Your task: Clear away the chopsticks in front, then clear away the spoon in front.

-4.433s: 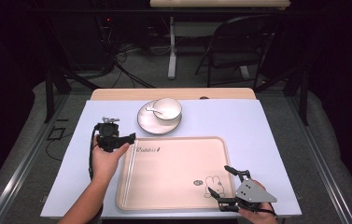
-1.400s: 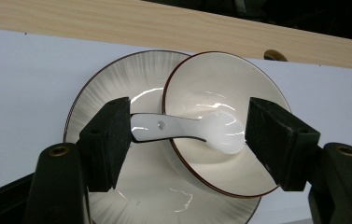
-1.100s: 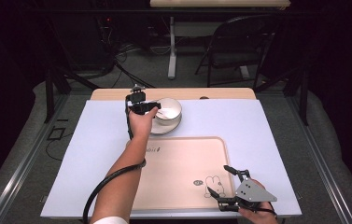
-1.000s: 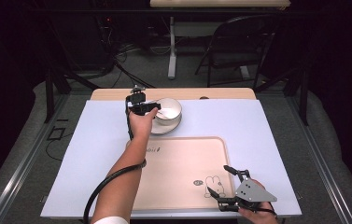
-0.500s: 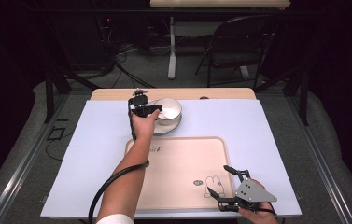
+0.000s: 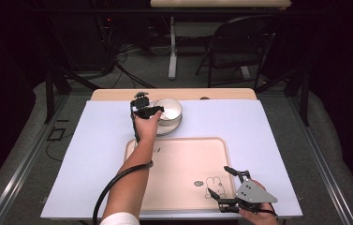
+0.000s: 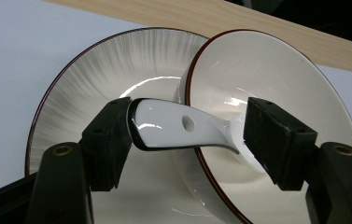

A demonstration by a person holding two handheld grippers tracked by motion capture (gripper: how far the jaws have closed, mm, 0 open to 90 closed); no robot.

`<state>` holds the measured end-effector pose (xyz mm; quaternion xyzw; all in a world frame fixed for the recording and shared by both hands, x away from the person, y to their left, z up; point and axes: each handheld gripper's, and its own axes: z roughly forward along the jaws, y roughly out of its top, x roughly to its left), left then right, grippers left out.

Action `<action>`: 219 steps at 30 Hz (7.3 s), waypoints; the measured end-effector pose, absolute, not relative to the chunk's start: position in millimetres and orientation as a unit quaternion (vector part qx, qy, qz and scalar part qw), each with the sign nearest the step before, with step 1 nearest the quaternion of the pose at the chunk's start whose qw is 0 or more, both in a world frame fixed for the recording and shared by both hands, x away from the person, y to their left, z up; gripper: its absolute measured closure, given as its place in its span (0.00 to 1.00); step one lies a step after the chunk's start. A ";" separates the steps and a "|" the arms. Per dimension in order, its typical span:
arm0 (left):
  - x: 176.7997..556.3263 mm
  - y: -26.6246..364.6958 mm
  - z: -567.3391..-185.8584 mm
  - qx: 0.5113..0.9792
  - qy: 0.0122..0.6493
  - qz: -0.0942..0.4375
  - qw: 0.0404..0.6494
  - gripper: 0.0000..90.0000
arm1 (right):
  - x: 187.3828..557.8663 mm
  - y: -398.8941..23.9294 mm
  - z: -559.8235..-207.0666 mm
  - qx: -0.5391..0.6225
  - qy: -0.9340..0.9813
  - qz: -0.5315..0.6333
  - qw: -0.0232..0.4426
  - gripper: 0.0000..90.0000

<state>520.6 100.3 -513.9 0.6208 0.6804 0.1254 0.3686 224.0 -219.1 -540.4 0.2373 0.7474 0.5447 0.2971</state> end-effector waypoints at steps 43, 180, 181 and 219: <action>519.8 101.0 -505.2 0.633 0.655 0.161 0.379 0.80 | 224.2 -218.3 -540.5 0.238 0.749 0.543 0.295 0.15; 409.4 146.7 -373.2 0.758 0.488 0.141 0.410 0.95 | 224.9 -219.0 -541.0 0.243 0.748 0.541 0.299 0.15; 407.6 148.0 -374.3 0.760 0.487 0.138 0.408 0.95 | 225.0 -218.9 -541.0 0.243 0.748 0.540 0.299 0.15; 358.1 164.6 -441.3 0.828 0.471 0.021 0.304 0.95 | 224.8 -216.8 -542.2 0.241 0.752 0.534 0.300 0.15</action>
